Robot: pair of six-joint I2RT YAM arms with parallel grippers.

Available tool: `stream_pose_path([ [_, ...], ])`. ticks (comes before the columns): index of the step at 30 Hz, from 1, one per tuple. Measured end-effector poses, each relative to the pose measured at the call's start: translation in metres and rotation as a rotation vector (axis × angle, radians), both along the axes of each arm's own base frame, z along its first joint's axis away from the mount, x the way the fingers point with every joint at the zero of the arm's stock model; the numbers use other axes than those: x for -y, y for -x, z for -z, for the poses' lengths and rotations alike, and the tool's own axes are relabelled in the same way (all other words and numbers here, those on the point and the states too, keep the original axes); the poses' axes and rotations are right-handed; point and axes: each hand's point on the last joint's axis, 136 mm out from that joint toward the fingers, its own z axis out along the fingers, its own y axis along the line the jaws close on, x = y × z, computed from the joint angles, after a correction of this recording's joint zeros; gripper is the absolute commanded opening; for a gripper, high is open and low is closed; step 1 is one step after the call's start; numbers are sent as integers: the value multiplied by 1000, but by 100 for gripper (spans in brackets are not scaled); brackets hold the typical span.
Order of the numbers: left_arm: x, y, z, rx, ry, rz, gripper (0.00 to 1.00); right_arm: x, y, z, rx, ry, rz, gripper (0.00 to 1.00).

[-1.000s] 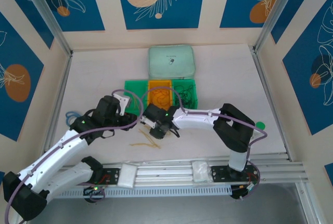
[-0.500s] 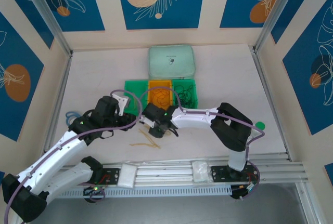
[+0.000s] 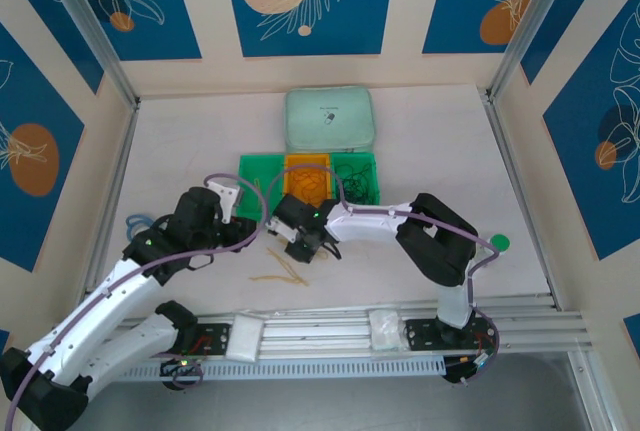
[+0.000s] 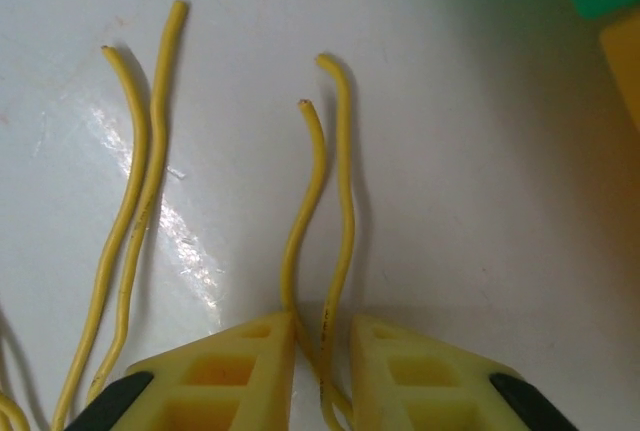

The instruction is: Untangle the cables

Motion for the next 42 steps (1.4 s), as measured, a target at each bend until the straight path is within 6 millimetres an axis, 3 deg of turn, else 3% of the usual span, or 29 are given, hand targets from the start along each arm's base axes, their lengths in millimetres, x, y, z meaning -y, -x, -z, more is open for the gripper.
stream_pose_path([
  [5, -1, 1, 0, -1, -1, -1, 43, 0, 0, -1, -8, -6, 5, 0],
  [12, -1, 1, -1, 3, 3, -3, 43, 1, 2, -10, -63, -59, 31, 0],
  [24, -5, -3, -3, 19, -10, -26, 43, -7, 0, -98, -156, -392, 124, 0],
  [29, -7, -7, -9, 54, -3, -41, 43, -14, -9, -122, -200, -510, 190, 0],
  [34, -6, -10, -17, 86, 15, -45, 43, -25, -23, -141, -228, -597, 280, 0],
  [39, -7, -10, -18, 94, 11, -53, 44, -49, -47, -169, -248, -722, 362, 0],
  [42, -10, -10, -19, 100, 6, -62, 44, -62, -64, -174, -257, -763, 413, 0],
])
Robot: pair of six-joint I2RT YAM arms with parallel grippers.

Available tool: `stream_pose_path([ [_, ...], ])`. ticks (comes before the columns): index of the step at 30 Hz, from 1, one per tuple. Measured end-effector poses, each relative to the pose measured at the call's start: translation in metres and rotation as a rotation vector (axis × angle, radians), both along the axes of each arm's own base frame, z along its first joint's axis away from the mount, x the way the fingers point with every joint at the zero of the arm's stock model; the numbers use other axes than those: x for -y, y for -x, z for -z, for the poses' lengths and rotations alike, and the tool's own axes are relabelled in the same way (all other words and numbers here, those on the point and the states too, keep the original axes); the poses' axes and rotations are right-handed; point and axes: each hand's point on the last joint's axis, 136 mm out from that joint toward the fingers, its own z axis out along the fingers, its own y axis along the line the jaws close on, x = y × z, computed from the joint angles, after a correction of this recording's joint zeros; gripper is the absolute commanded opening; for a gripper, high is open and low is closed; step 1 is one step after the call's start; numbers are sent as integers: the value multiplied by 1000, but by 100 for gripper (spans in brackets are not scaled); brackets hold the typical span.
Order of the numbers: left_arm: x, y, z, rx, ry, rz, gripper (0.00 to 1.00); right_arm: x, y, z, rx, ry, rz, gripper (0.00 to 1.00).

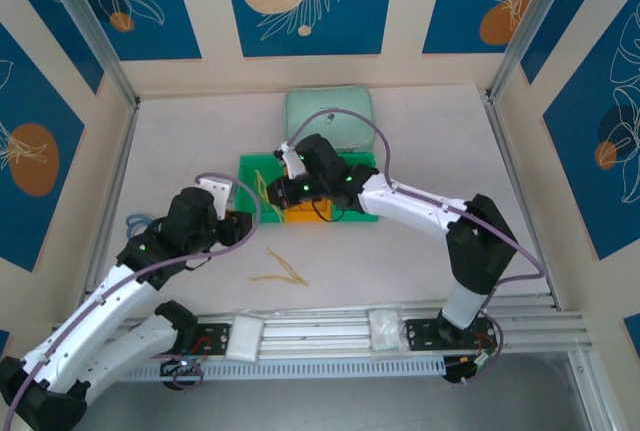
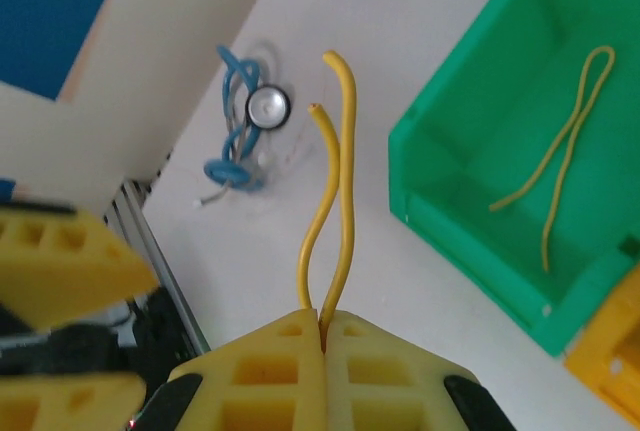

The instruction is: Untangle the cables

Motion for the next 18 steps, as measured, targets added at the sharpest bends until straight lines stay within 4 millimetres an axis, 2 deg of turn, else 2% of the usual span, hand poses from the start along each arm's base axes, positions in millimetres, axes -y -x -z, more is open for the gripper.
stream_pose_path([
  [4, -2, 0, 1, -3, -11, -8, 44, -14, -22, 8, -30, -9, 64, 0],
  [8, -5, 2, 4, -14, -27, -12, 44, -25, -42, 30, -62, 2, 130, 0],
  [13, -7, 2, 6, -19, -43, -13, 44, -30, -61, 56, -84, 6, 226, 0],
  [18, -7, 3, 9, -31, -57, -9, 44, -31, -81, 61, -37, -3, 306, 0],
])
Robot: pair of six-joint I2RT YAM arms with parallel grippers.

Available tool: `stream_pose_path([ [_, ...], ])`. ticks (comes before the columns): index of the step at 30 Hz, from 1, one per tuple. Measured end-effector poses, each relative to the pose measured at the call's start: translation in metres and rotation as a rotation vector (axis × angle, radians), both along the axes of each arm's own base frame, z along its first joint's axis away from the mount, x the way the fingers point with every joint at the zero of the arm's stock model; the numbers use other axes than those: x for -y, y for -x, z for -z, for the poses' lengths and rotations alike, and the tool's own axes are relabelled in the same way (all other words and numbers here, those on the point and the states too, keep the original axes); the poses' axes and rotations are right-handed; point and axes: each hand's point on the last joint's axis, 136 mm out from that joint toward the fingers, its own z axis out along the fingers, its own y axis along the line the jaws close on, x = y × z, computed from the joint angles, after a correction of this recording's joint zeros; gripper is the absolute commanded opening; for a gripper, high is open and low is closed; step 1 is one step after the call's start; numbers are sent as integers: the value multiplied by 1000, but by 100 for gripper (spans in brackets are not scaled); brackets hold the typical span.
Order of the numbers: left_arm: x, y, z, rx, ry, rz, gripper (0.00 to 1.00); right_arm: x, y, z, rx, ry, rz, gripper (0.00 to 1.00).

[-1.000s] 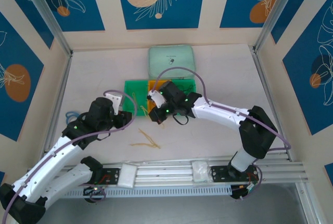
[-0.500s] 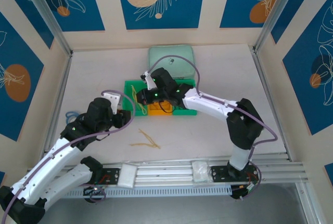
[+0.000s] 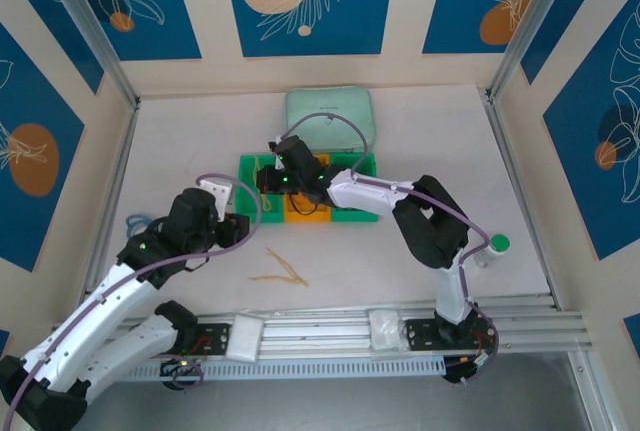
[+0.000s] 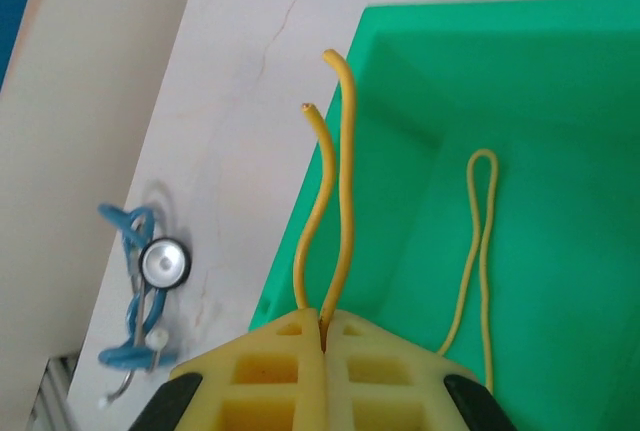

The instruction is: Untangle the cables

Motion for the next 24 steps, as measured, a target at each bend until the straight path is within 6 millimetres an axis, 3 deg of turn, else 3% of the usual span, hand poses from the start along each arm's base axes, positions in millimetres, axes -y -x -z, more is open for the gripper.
stream_pose_path([
  [8, -1, 1, 2, -10, -6, 0, 44, -14, -27, -2, 72, 13, 41, 9],
  [15, -2, 2, 2, -10, -7, -1, 43, -13, -27, 9, 82, 51, 36, 18],
  [24, -2, 2, 2, -10, -7, -1, 43, -12, -27, 9, 93, 59, 32, 19],
])
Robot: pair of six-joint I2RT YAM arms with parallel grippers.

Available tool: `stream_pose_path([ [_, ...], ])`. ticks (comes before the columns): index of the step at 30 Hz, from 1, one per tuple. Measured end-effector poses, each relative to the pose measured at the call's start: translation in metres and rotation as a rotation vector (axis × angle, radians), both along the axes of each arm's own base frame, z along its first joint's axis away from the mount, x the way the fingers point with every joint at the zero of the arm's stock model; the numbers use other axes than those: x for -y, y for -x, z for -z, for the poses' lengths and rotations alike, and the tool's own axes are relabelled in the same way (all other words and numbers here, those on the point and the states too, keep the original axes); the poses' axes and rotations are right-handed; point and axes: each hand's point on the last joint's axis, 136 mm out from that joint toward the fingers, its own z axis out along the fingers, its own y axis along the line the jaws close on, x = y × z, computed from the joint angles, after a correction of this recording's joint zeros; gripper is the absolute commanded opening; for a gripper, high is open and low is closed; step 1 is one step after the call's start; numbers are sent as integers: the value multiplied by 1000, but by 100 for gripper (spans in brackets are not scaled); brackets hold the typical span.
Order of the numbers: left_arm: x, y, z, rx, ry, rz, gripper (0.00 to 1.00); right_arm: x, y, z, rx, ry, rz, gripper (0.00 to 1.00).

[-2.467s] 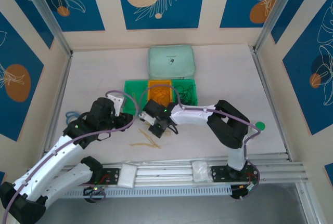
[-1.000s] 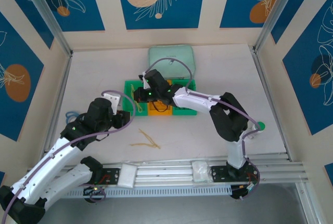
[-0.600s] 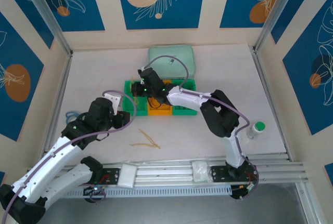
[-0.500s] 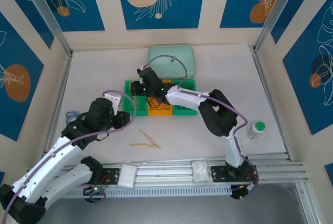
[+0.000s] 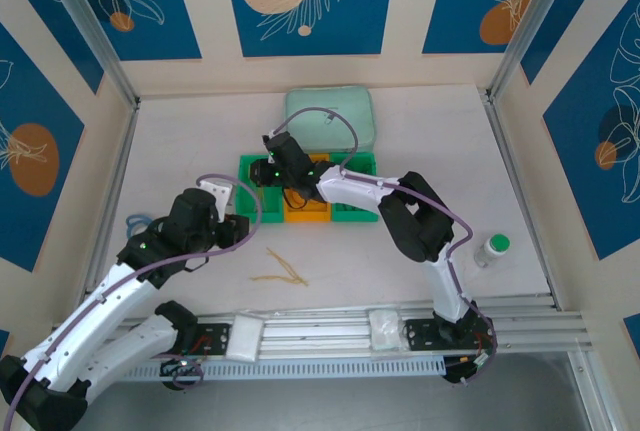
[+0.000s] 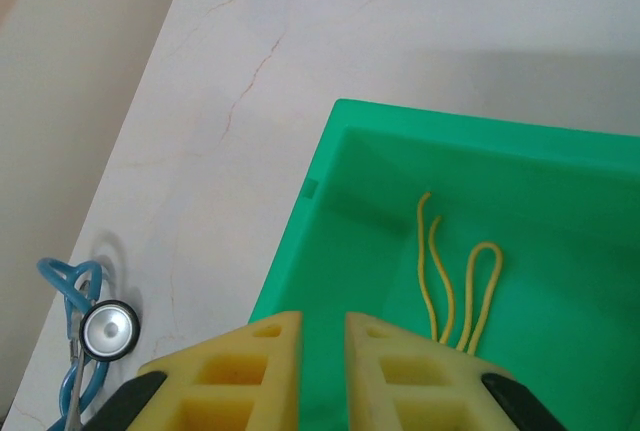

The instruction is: Untangle the cables

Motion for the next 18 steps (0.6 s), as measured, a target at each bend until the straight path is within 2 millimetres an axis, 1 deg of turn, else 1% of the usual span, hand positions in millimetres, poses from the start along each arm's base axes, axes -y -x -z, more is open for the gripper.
stream_pose_path([
  [3, 0, 1, 0, 1, 1, 0, 43, 3, 3, 4, 12, 20, -12, 18],
  [5, 0, 1, 0, 1, 1, 1, 43, 8, 8, 8, 22, 46, -28, 18],
  [7, 0, 1, 0, -2, 3, 4, 41, 16, 14, 6, 35, 72, -48, 18],
  [9, 0, 2, 1, -8, 3, 6, 42, 27, 25, -1, 51, 104, -73, 18],
  [11, 0, 3, 2, -13, 0, 6, 42, 40, 37, -16, 79, 128, -106, 18],
  [13, 0, 4, 3, -16, -2, 6, 42, 54, 55, -35, 109, 140, -156, 18],
  [15, 0, 4, 3, -18, -1, 8, 43, 69, 79, -52, 130, 144, -225, 18],
  [17, 1, 4, 3, -22, 1, 12, 43, 83, 103, -59, 128, 152, -296, 18],
  [18, 2, 4, 5, -28, 1, 15, 42, 90, 118, -57, 116, 164, -335, 18],
])
